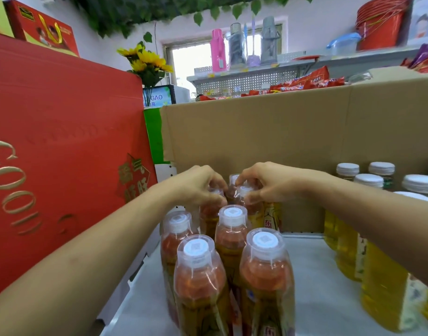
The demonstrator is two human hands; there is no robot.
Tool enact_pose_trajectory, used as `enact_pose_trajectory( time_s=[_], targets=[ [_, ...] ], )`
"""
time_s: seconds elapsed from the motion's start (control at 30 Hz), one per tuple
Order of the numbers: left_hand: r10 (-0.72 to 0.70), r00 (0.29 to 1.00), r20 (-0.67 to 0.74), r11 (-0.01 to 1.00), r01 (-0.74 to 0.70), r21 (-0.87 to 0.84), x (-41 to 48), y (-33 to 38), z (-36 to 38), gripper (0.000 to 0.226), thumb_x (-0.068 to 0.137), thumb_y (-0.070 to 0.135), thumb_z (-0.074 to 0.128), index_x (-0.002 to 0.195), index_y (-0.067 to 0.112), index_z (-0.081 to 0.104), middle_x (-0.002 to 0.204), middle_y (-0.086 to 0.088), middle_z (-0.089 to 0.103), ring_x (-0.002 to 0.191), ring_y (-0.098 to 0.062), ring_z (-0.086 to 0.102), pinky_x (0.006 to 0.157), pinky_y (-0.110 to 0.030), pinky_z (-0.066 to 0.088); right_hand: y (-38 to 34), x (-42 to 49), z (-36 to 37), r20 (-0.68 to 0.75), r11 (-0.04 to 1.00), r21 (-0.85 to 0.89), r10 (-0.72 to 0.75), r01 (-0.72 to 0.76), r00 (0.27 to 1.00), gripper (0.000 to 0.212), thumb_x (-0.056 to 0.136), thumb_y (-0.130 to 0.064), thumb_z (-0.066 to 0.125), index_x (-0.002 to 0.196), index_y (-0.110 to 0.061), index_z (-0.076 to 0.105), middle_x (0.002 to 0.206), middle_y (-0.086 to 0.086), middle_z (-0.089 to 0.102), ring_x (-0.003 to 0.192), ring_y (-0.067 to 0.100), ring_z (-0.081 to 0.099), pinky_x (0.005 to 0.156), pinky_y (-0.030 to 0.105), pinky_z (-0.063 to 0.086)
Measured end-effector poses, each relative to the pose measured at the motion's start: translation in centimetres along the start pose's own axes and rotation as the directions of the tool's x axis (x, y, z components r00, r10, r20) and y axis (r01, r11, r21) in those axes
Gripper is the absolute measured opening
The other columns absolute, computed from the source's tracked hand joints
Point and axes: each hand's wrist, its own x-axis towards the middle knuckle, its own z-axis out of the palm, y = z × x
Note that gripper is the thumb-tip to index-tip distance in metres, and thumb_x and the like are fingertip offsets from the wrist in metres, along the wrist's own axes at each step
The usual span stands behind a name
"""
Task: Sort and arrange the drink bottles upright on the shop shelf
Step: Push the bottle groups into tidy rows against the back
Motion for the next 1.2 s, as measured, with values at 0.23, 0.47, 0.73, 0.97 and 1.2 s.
enact_pose_trajectory(
  time_s=[0.23, 0.47, 0.73, 0.97, 1.2],
  targets=[
    [0.049, 0.999, 0.004, 0.998, -0.049, -0.025, 0.1, -1.1, -0.1, 0.032, 0.088, 0.03, 0.074, 0.12, 0.032, 0.07, 0.102, 0.026, 0.063, 0.088, 0.005, 0.061, 0.072, -0.012, 0.045, -0.2, 0.3, 0.5, -0.007, 0.998, 0.058, -0.015, 0.015, 1.0, 0.041, 0.091, -0.03, 0.067, 0.13, -0.028, 0.058, 0.096, -0.006, 0.065, 0.085, 0.016, 0.067, 0.073, 0.03, 0.056],
    [-0.001, 0.999, -0.049, 0.994, -0.004, -0.113, -2.8, -0.8, -0.3, 0.046, 0.095, 0.029, 0.066, 0.14, 0.03, 0.054, 0.137, 0.005, 0.057, 0.123, -0.013, 0.056, 0.107, -0.041, 0.046, -3.7, -2.4, -1.9, -0.073, 0.984, 0.123, -0.121, 0.13, 0.99, 0.045, 0.081, -0.072, 0.053, 0.118, -0.048, 0.063, 0.091, -0.018, 0.065, 0.084, 0.002, 0.063, 0.07, 0.023, 0.049],
    [-0.008, 0.995, -0.095, 0.944, -0.024, -0.329, -7.9, -0.4, 0.3, 0.034, 0.093, 0.049, 0.057, 0.125, 0.041, 0.065, 0.116, 0.019, 0.069, 0.106, 0.003, 0.062, 0.096, -0.027, 0.049, -6.9, -3.8, -1.5, 0.192, 1.0, -0.006, -0.027, 0.029, 0.981, 0.039, 0.084, -0.063, 0.064, 0.09, -0.026, 0.073, 0.075, 0.004, 0.071, 0.057, 0.013, 0.06, 0.049, 0.025, 0.047],
    [-0.04, 0.983, -0.178, 0.9, -0.042, -0.434, -9.1, -0.2, 1.8, 0.022, 0.096, 0.043, 0.059, 0.114, 0.042, 0.07, 0.107, 0.023, 0.072, 0.102, 0.006, 0.065, 0.099, -0.03, 0.048, -4.3, -5.2, -2.7, 0.111, 0.991, -0.106, 0.092, -0.08, 0.989, 0.036, 0.085, -0.049, 0.066, 0.089, -0.014, 0.072, 0.055, -0.002, 0.063, 0.045, 0.014, 0.053, 0.044, 0.023, 0.045],
    [-0.091, 0.976, -0.199, 0.868, -0.02, -0.497, -10.5, -0.6, 3.3, 0.045, 0.082, 0.065, 0.056, 0.117, 0.04, 0.07, 0.112, 0.023, 0.07, 0.107, 0.005, 0.064, 0.099, -0.033, 0.05, -0.8, -4.3, -2.0, -0.02, 0.952, -0.208, 0.225, -0.224, 0.974, 0.033, 0.092, -0.041, 0.059, 0.088, -0.011, 0.072, 0.054, 0.003, 0.069, 0.046, 0.019, 0.068, 0.049, 0.026, 0.054]
  ],
)
